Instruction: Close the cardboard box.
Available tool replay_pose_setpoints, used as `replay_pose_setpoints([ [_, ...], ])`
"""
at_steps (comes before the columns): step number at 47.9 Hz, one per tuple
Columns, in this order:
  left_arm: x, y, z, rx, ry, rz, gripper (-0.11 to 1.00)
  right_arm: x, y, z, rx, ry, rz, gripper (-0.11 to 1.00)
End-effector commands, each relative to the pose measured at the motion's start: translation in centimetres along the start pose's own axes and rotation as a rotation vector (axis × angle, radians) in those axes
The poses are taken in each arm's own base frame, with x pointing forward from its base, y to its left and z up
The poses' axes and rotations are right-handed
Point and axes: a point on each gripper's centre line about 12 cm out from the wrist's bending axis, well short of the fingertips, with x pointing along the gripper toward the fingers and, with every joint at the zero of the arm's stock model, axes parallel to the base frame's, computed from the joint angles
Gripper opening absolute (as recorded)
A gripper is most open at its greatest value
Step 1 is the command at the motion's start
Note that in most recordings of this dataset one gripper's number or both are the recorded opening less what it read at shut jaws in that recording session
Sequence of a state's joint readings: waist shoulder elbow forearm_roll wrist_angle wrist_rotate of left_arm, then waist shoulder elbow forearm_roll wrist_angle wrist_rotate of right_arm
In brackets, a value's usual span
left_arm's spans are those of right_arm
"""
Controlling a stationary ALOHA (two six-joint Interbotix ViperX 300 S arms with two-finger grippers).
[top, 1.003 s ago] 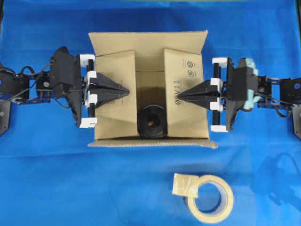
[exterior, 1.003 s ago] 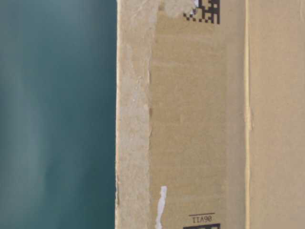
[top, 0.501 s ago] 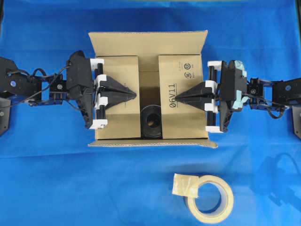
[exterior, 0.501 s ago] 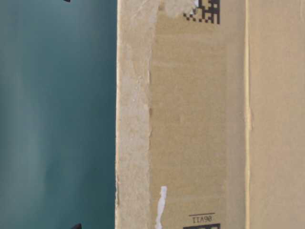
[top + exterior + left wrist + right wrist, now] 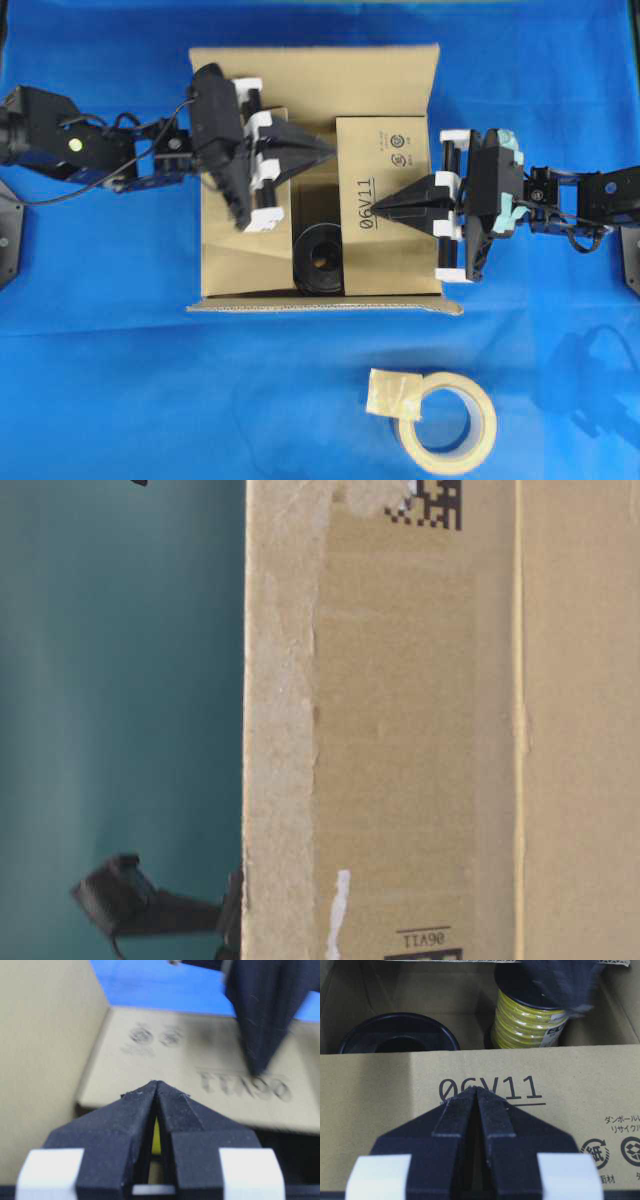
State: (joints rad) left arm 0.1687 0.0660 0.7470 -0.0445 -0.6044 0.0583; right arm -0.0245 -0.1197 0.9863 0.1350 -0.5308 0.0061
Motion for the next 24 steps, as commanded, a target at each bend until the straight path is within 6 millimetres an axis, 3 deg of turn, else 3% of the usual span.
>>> replay_pose_setpoints([
  [1, 0.9, 0.9, 1.6, 0.005, -0.038, 0.022, 0.0, 0.2, 0.3, 1.0, 0.003, -0.035, 0.006, 0.0],
  [11, 2.0, 2.2, 1.8, 0.015, -0.044, 0.051, 0.0, 0.3, 0.3, 1.0, 0.002, -0.033, 0.007, 0.0],
  [24, 2.9, 2.4, 1.1, 0.013, -0.029, 0.056, 0.0, 0.3, 0.3, 1.0, 0.002, -0.033, 0.007, 0.0],
])
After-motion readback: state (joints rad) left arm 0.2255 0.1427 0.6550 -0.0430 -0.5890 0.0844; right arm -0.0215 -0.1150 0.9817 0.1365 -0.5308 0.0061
